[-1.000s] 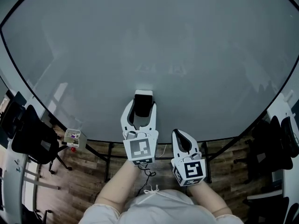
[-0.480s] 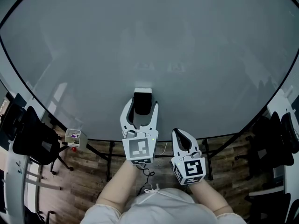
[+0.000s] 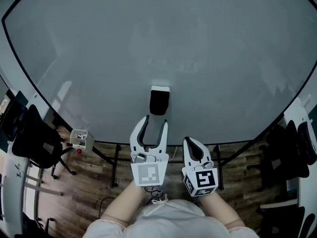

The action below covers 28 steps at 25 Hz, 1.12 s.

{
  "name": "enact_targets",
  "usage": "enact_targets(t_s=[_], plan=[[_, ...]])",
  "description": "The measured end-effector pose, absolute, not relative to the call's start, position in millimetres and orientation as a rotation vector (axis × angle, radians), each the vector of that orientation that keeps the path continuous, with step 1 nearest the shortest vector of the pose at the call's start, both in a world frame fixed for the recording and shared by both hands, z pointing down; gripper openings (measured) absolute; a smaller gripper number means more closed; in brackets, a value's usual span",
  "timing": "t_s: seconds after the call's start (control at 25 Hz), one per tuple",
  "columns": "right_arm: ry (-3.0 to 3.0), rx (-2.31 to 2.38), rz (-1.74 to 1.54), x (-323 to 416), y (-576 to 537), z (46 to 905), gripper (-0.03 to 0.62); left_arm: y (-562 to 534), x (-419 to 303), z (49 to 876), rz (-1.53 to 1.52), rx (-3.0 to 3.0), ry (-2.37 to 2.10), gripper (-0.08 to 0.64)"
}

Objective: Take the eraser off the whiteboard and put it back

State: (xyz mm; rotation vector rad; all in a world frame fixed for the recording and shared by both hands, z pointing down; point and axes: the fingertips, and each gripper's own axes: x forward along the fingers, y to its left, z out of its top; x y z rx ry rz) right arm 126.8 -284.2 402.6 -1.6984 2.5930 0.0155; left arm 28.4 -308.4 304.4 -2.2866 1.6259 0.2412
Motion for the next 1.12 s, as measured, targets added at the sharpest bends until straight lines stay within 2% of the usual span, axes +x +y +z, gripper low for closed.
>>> enact_targets(t_s=[0.24, 0.36, 0.68, 1.12], plan=[[2.590, -1.711, 0.002, 123, -275, 408, 0.028, -293, 21, 359, 0.156, -2.398, 1.685, 0.071], [2.590, -1.720, 0.000, 123, -270, 414, 0.028, -282, 21, 377, 0.134, -2.442, 1.690, 0.028], [2.578, -1.712, -0.001, 119, -254, 416, 0.028, -265, 28, 404, -0.011, -2.494, 1.634, 0.017], [2.621, -1.704, 0.102, 113, -240, 409, 0.026, -257, 31, 407, -0.025, -2.527, 1.629, 0.017]])
